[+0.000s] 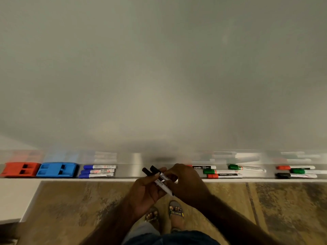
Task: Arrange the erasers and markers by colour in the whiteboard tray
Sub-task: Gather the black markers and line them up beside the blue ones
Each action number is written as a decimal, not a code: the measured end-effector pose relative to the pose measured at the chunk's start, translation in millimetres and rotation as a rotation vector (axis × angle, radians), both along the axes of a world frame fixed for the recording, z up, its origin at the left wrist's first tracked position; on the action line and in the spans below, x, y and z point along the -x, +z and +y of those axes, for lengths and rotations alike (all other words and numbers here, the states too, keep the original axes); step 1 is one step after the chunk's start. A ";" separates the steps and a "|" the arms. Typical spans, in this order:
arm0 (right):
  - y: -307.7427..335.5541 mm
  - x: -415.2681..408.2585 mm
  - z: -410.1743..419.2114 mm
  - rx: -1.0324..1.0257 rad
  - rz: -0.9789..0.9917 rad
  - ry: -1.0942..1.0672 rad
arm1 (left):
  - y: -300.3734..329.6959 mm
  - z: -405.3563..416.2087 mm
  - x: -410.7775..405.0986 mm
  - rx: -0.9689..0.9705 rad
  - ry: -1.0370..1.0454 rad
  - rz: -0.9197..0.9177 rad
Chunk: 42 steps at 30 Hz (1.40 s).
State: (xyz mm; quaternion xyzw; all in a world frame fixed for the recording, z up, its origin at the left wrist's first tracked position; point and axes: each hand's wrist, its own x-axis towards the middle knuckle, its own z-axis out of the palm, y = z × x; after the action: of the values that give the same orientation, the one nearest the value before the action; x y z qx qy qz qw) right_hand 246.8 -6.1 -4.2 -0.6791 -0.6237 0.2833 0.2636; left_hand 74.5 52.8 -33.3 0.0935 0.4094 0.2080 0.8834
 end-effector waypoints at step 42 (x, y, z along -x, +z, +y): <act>5.4 -131.0 -121.2 0.062 -0.137 -0.549 | 3.5 -27.1 -119.4 0.034 -0.372 -0.085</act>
State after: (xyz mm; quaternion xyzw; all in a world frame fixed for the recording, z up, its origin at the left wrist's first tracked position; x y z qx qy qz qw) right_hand 377.8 -127.3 1.2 -0.8480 -0.4237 0.1735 0.2668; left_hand 193.9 25.7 -29.8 0.1437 0.3507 0.0382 0.9246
